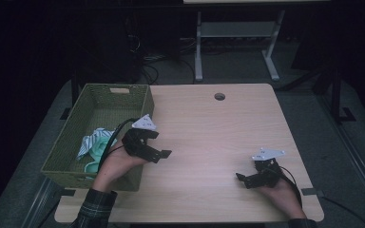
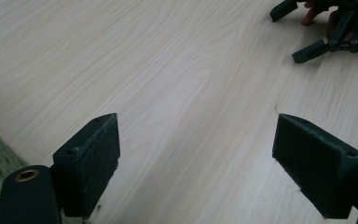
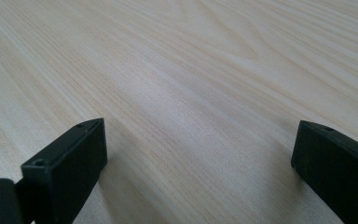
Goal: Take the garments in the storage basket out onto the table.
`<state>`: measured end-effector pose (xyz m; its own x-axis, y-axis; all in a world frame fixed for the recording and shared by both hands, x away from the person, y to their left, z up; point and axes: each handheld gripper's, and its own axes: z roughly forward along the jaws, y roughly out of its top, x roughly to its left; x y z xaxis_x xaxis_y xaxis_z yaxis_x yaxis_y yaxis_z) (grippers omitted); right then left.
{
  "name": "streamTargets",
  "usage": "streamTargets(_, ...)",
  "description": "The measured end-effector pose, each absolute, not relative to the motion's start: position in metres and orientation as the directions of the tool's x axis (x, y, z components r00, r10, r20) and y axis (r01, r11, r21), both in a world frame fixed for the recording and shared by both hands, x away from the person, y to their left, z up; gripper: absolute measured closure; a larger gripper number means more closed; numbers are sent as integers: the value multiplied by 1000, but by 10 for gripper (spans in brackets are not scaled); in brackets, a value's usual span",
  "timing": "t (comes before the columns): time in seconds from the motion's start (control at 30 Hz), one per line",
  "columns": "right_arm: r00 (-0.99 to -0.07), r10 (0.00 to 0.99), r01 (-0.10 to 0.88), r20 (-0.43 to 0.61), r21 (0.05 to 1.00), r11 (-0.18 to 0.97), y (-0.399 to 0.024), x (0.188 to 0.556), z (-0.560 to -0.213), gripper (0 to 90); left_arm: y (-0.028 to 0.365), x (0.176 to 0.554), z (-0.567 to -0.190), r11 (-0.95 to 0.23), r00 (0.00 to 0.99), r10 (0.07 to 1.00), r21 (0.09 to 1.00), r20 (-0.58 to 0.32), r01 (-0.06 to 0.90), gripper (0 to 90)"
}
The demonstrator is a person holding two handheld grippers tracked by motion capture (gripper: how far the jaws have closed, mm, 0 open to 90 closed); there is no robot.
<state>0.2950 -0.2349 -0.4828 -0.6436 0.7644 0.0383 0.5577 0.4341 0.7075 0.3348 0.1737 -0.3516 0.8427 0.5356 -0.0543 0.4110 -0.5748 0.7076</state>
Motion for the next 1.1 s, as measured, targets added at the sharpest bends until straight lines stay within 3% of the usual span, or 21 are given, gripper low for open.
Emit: streamTargets(1.1,-641,766,562,41,705,432,-235,295,-483,31,226,339,-344,-506,762,646,722,-44,471,145)
